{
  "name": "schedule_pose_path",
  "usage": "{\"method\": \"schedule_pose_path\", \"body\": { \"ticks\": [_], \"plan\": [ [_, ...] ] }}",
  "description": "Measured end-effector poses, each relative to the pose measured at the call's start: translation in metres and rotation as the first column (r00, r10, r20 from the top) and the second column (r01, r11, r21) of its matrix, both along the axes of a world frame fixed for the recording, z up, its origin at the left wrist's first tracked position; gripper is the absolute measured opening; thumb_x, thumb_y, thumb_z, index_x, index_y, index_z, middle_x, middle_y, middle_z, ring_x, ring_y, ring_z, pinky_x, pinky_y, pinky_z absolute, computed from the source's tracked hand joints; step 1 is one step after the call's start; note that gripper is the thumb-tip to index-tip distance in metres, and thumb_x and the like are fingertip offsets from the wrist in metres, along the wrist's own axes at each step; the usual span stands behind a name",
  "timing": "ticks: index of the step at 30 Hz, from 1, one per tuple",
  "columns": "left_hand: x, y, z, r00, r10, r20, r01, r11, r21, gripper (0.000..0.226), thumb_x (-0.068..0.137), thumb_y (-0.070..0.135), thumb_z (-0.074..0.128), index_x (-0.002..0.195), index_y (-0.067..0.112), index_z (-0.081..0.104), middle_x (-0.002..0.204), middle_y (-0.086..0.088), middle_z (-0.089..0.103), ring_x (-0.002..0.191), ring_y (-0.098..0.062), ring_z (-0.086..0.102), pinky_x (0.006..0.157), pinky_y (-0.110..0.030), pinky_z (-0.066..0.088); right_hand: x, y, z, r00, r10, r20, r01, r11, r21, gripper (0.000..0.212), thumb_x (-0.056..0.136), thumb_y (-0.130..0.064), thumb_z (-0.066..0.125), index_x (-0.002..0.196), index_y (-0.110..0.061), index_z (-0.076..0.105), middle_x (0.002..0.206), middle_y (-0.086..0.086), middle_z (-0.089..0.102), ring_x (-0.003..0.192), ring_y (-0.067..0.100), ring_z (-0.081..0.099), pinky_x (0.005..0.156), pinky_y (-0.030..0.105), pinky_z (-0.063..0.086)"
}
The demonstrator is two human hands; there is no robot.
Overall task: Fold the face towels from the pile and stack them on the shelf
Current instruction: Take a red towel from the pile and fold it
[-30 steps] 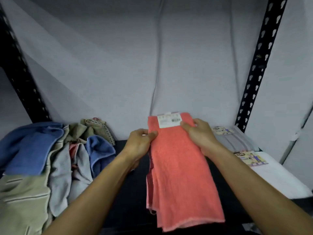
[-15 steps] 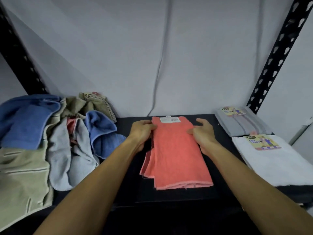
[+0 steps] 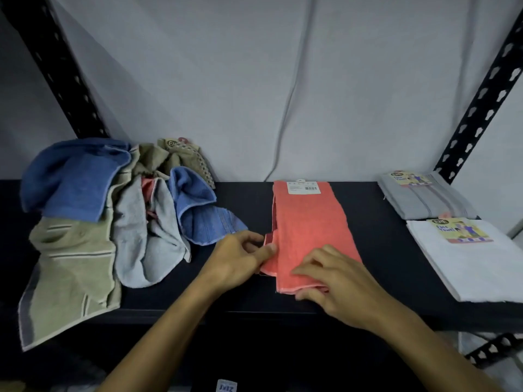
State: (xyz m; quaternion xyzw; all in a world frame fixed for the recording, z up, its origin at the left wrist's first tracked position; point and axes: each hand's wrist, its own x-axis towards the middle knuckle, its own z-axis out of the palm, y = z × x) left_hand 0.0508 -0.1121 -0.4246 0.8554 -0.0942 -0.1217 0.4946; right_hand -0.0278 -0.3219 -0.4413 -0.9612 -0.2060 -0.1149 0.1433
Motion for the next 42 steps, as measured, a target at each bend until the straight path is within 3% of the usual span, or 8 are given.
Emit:
{"method": "schedule_pose_path", "body": {
  "ticks": [4,8,12,24,28,31,35,42],
  "plan": [
    [-0.009,0.002,-0.014,0.996,0.02,0.084,-0.018,1.0,-0.02,0.007,0.09,0.027,0.071,0.096,0.027,0.069,0.061,0.009,0.065,0.056,-0.003,0.062,0.062,-0.016,0.044,0.001,0.002,0.006,0.99,-0.113,-0.082,0.136,0.92,0.368,0.008,0.089,-0.028,0.066,0.089,-0.029,0.074,0.088,-0.019,0.063,0.086,0.0,0.057,0.075,0.021,0.045],
    [-0.013,0.004,-0.023,0.984,0.089,0.157,-0.085,0.996,-0.034,0.007,0.089,0.026,0.072,0.095,0.027,0.07,0.065,0.01,0.065,0.058,0.003,0.059,0.063,-0.014,0.044,0.01,-0.012,0.028,0.908,-0.366,-0.203,0.374,0.49,0.787,0.02,0.087,-0.008,0.067,0.08,-0.027,0.069,0.081,-0.008,0.071,0.076,0.008,0.066,0.075,0.026,0.049],
    [-0.016,0.004,-0.024,0.976,0.085,0.198,-0.084,0.996,-0.012,0.012,0.088,0.026,0.071,0.1,0.027,0.069,0.068,0.011,0.064,0.06,0.004,0.057,0.066,-0.015,0.045,0.013,-0.041,0.041,0.727,-0.639,-0.25,0.492,0.231,0.839,0.01,0.084,-0.022,0.062,0.078,-0.028,0.067,0.079,-0.007,0.069,0.08,0.019,0.067,0.081,0.044,0.055],
    [-0.019,0.002,-0.023,0.973,0.096,0.209,-0.097,0.995,-0.003,0.022,0.088,0.029,0.072,0.109,0.026,0.067,0.066,0.012,0.065,0.063,0.003,0.059,0.067,-0.016,0.045,-0.012,-0.074,0.011,0.532,-0.83,-0.17,0.846,0.511,0.156,0.02,0.092,-0.008,0.053,0.109,0.0,0.06,0.108,0.024,0.059,0.087,0.037,0.052,0.067,0.036,0.035],
    [-0.019,0.0,-0.02,0.981,0.129,0.146,-0.122,0.991,-0.055,0.023,0.091,0.032,0.068,0.113,0.025,0.066,0.065,0.014,0.067,0.064,0.003,0.062,0.07,-0.018,0.046,-0.027,-0.036,0.024,0.719,-0.621,0.314,0.62,0.776,0.115,0.035,0.078,-0.003,0.065,0.113,-0.008,0.064,0.115,0.014,0.057,0.105,0.033,0.047,0.064,0.042,0.048],
    [-0.019,-0.002,-0.015,0.987,0.156,0.042,-0.15,0.98,-0.13,0.02,0.094,0.026,0.065,0.114,0.021,0.064,0.061,0.003,0.067,0.055,-0.003,0.06,0.062,-0.021,0.045,-0.024,-0.002,0.02,0.907,-0.241,0.344,0.261,0.965,-0.011,0.03,0.087,-0.038,0.057,0.109,-0.021,0.068,0.102,-0.004,0.063,0.094,0.017,0.054,0.069,0.032,0.051],
    [-0.025,-0.01,-0.004,0.972,0.193,-0.135,-0.227,0.922,-0.313,0.014,0.093,0.014,0.067,0.106,0.012,0.063,0.064,-0.007,0.07,0.058,-0.019,0.062,0.047,-0.026,0.045,0.004,0.014,-0.002,0.992,-0.091,0.09,0.105,0.982,-0.16,0.032,0.089,-0.043,0.058,0.114,-0.024,0.066,0.099,-0.005,0.061,0.091,0.017,0.055,0.072,0.033,0.052],
    [-0.02,-0.025,0.03,0.949,0.099,-0.299,-0.255,0.799,-0.545,0.012,0.092,0.005,0.066,0.104,0.004,0.061,0.073,-0.011,0.069,0.058,-0.01,0.068,0.051,-0.017,0.052,0.014,-0.004,0.028,0.937,-0.183,0.299,0.154,0.981,0.118,0.027,0.081,-0.002,0.072,0.1,-0.02,0.075,0.084,-0.003,0.063,0.069,0.019,0.061,0.047,0.027,0.045]
  ]
}}
